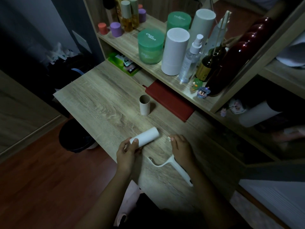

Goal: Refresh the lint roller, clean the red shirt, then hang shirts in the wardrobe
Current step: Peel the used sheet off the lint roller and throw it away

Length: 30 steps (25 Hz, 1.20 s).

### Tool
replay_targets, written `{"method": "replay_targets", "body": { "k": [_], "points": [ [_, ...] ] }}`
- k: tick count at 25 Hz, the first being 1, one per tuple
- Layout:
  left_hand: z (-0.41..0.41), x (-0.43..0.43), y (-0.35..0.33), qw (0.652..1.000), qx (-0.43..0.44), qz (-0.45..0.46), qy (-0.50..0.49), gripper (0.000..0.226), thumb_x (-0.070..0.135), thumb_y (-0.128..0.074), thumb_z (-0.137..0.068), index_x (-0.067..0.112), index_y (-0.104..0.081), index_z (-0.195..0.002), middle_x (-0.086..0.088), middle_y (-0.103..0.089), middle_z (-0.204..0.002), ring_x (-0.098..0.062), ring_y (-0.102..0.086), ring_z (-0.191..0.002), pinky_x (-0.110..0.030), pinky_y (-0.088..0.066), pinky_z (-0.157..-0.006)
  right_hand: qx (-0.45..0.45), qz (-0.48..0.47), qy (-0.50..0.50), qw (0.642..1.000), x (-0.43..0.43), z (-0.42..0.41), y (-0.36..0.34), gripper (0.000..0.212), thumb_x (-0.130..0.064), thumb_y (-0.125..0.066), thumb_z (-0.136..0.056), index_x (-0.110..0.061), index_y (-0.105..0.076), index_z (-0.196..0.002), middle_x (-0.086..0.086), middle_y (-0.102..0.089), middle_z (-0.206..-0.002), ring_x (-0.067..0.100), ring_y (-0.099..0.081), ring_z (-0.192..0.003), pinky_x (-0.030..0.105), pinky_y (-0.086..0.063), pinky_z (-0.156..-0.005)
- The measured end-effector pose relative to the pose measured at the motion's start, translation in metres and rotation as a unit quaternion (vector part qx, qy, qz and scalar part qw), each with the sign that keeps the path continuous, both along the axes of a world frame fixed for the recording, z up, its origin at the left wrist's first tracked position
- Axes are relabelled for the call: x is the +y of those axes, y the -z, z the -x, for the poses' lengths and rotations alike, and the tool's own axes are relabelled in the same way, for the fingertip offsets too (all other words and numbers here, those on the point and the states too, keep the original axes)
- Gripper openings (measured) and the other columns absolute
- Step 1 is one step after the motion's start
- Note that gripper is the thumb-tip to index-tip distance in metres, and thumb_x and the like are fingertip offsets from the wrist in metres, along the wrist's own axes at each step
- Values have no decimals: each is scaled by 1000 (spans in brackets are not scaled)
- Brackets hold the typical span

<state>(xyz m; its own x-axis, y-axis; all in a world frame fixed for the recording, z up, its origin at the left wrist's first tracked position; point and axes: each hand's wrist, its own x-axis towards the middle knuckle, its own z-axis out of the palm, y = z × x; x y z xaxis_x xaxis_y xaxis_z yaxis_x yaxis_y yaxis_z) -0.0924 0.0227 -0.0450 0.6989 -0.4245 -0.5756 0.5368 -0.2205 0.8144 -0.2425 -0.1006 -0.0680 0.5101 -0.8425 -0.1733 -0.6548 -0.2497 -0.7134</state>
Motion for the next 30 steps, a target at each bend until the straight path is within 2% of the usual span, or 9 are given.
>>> {"method": "replay_targets", "body": {
  "k": [5, 7, 9, 13, 16, 19, 21, 24, 30],
  "points": [
    [1, 2, -4, 1000, 17, 18, 14, 22, 22, -66, -84, 24, -62, -106, -14, -62, -116, -29, -65, -102, -32, -53, -79, 1, 67, -13, 998, -5, -3, -18, 34, -28, -41, -96, -12, -57, -122, 6, -60, -118, 21, -57, -108, 27, -44, -84],
    [2, 2, -6, 999, 30, 33, 25, 23, 19, -66, -85, 21, -63, -107, -16, -62, -117, -30, -65, -103, -32, -54, -79, -55, -52, -5, 997, -10, -15, -33, 39, -24, -42, -97, -13, -48, -133, -2, -53, -128, 13, -49, -119, 22, -37, -91],
    [2, 2, -8, 997, 32, 51, 39, 22, 18, -66, -84, 21, -64, -106, -17, -63, -116, -31, -65, -104, -36, -54, -84, -96, -199, -22, 975, -12, -27, -47, 42, -27, -43, -97, -16, -44, -138, -6, -50, -132, 8, -45, -121, 23, -36, -96],
    [-5, 2, -6, 998, -7, 49, 39, 32, 24, -69, -81, 22, -63, -112, -17, -66, -112, -30, -65, -103, -47, -51, -94, -144, -240, -26, 960, -21, -36, -52, 38, -20, -57, -90, -8, -55, -126, 1, -62, -116, 9, -58, -104, 11, -46, -83],
    [-9, 4, -4, 999, -18, 41, 21, 28, 25, -70, -81, 26, -63, -108, -18, -67, -109, -31, -66, -100, -46, -52, -92, -140, -190, 10, 972, -35, -39, -45, 34, -24, -70, -80, -16, -66, -112, 5, -72, -103, 12, -67, -90, 27, -54, -82],
    [-13, 10, -1, 999, -31, 28, 4, 23, 26, -72, -80, 34, -64, -100, -18, -67, -108, -31, -67, -98, -44, -54, -89, -63, -94, -6, 994, -45, -46, -37, 25, -16, -71, -78, -12, -71, -103, 6, -72, -98, 13, -65, -83, 22, -52, -71],
    [-13, 15, 1, 999, -26, 24, -8, 25, 25, -71, -80, 31, -63, -103, -17, -66, -110, -29, -67, -98, -40, -54, -86, 3, -37, -72, 997, -49, -55, -32, 24, -14, -70, -78, -9, -71, -102, 7, -69, -101, 16, -63, -85, 23, -47, -71],
    [-13, 19, 1, 999, -26, 23, -24, 27, 21, -70, -81, 26, -62, -106, -19, -65, -111, -29, -66, -99, -32, -53, -80, 34, 17, -150, 988, -54, -66, -18, 23, -12, -70, -76, -7, -72, -99, 13, -69, -99, 26, -63, -91, 26, -43, -76],
    [-17, 23, 0, 998, -58, 3, -15, 24, 30, -74, -75, 38, -64, -95, -16, -66, -109, -30, -66, -99, -42, -55, -86, 44, 61, -150, 986, -50, -69, -10, 36, -21, -66, -83, -5, -64, -116, 13, -66, -116, 26, -61, -106, 33, -48, -91]
  ]
}}
